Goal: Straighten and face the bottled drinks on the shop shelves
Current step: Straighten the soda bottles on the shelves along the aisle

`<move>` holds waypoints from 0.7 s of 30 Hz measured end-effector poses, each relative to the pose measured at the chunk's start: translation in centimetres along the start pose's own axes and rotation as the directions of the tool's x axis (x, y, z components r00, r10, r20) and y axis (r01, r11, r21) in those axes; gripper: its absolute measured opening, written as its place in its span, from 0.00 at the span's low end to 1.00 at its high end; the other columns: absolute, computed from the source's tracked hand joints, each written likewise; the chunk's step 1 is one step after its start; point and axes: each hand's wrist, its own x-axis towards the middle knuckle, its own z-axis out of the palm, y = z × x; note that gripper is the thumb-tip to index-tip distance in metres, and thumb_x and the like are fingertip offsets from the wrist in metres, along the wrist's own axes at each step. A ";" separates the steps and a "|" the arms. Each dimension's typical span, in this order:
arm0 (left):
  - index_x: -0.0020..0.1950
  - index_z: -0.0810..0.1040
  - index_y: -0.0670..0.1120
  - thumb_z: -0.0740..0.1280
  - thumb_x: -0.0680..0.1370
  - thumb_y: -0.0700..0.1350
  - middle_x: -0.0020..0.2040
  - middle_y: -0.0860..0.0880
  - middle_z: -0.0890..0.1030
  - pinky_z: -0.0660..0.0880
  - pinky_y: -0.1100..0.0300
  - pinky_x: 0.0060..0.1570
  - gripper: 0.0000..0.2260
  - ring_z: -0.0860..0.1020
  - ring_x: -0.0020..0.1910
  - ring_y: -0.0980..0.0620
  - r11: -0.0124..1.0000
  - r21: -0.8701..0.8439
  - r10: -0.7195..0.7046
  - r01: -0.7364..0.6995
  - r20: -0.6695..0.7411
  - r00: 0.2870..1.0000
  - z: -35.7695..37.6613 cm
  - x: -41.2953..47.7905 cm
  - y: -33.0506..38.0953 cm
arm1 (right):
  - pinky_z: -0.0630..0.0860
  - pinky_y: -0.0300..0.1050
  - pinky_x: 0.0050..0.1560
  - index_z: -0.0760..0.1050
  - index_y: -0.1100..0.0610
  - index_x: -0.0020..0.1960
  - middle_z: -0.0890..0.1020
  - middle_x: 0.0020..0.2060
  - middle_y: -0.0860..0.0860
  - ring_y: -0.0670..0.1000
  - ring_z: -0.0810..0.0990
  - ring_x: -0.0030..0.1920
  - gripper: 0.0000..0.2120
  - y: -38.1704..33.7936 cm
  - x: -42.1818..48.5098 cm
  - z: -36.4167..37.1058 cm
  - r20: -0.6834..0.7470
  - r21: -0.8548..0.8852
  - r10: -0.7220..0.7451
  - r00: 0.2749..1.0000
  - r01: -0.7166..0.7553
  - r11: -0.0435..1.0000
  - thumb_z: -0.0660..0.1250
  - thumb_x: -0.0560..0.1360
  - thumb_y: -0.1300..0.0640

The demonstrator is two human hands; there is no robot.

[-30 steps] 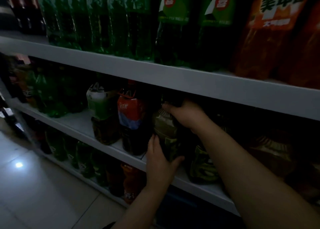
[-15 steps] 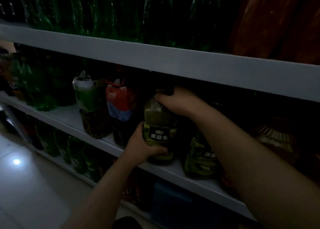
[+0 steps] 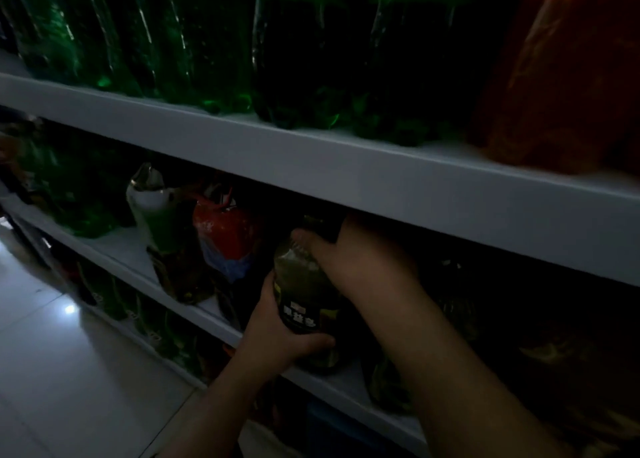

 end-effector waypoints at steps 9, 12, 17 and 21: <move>0.60 0.56 0.79 0.81 0.49 0.61 0.56 0.78 0.69 0.68 0.81 0.44 0.48 0.70 0.56 0.76 0.997 -0.043 0.067 -0.068 -0.039 0.997 -0.3 0.1 -2.1 | 0.70 0.37 0.56 0.77 0.64 0.55 0.78 0.50 0.55 0.51 0.76 0.52 0.14 3.6 -9.3 0.0 -0.785 -0.307 -0.362 0.502 0.193 0.932 0.68 0.73 0.57; 0.65 0.56 0.73 0.80 0.50 0.63 0.57 0.79 0.66 0.67 0.82 0.46 0.50 0.68 0.56 0.78 0.995 -0.049 0.083 -0.082 0.008 0.997 -0.7 0.2 -2.1 | 0.66 0.31 0.59 0.71 0.61 0.62 0.72 0.54 0.48 0.42 0.70 0.56 0.23 4.9 -9.6 -0.4 -0.810 -0.008 -0.041 0.585 0.060 0.998 0.71 0.71 0.53; 0.65 0.52 0.76 0.75 0.58 0.63 0.65 0.66 0.67 0.67 0.77 0.53 0.43 0.67 0.62 0.72 0.993 -0.060 0.107 -0.097 0.200 0.974 -2.1 -0.1 -2.0 | 0.67 0.33 0.46 0.74 0.48 0.61 0.75 0.46 0.40 0.41 0.74 0.49 0.23 5.3 -7.8 -1.0 -0.566 0.185 0.274 0.777 -0.204 0.961 0.70 0.69 0.42; 0.63 0.60 0.70 0.75 0.63 0.59 0.60 0.67 0.72 0.68 0.79 0.51 0.35 0.71 0.59 0.71 0.992 -0.043 0.126 -0.119 0.297 0.946 -4.1 0.6 -2.2 | 0.69 0.36 0.49 0.75 0.52 0.61 0.80 0.53 0.47 0.46 0.76 0.53 0.26 4.7 -7.4 -1.1 -0.631 0.158 0.295 0.717 -0.253 0.954 0.71 0.68 0.41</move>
